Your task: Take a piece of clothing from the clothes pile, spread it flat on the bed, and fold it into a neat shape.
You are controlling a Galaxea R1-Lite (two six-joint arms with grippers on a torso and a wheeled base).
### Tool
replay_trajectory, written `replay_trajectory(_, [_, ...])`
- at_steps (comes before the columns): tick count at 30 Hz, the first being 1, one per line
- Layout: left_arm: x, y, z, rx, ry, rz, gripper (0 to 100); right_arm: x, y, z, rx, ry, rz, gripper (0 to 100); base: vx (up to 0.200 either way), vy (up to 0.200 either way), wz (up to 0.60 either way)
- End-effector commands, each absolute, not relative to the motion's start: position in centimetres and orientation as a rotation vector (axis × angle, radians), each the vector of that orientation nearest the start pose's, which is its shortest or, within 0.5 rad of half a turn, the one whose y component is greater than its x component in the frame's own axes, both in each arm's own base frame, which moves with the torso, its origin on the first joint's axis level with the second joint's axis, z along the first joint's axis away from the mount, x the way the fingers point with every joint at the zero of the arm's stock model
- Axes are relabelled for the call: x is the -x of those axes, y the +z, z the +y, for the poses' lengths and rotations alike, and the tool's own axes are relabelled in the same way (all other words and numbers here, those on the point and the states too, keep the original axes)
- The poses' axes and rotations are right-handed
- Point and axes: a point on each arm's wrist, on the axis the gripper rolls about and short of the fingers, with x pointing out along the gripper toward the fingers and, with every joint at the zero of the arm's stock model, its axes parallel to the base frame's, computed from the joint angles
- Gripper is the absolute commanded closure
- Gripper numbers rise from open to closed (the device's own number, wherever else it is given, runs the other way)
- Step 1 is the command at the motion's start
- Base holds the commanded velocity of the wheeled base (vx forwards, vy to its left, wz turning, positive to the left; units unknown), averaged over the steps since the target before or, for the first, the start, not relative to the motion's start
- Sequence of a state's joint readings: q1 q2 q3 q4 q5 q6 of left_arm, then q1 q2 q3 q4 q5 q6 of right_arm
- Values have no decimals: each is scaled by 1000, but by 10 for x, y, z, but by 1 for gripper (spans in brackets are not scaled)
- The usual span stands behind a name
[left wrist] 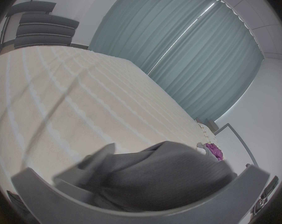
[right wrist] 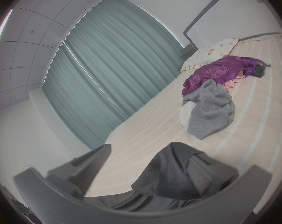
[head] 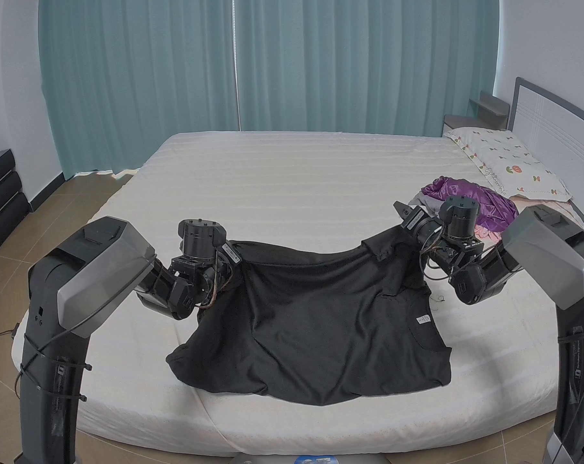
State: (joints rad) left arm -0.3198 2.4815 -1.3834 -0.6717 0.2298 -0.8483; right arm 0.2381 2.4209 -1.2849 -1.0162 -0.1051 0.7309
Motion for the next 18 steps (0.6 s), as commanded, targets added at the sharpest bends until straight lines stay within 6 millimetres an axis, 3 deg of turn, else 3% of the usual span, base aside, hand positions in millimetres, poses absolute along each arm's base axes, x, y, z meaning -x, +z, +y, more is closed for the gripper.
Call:
replay_trajectory(1, [-461, -1, -145, 715, 106, 455, 0, -467, 15, 107, -698, 46, 223, 0, 0, 0, 0])
replay_trajectory(4, [-464, 2, -141, 722, 117, 428, 0, -470, 29, 96, -746, 33, 172, 0, 0, 0, 0])
replay_trajectory(6, [-470, 9, -133, 741, 133, 383, 0, -473, 58, 83, -798, 6, 74, 0, 0, 0, 0])
replay_trajectory(9, [-477, 17, -124, 756, 168, 305, 0, -475, 70, 74, -813, -18, 33, 0, 0, 0, 0])
replay_trajectory(13, [-475, 12, -121, 744, 177, 328, 0, -476, 54, 74, -809, -35, 71, 0, 0, 0, 0])
replay_trajectory(16, [-469, -1, -120, 705, 193, 436, 0, -471, 20, 79, -782, -66, 193, 0, 0, 0, 0])
replay_trajectory(18, [-467, -5, -119, 698, 186, 489, 0, -467, 7, 81, -770, -82, 259, 0, 0, 0, 0])
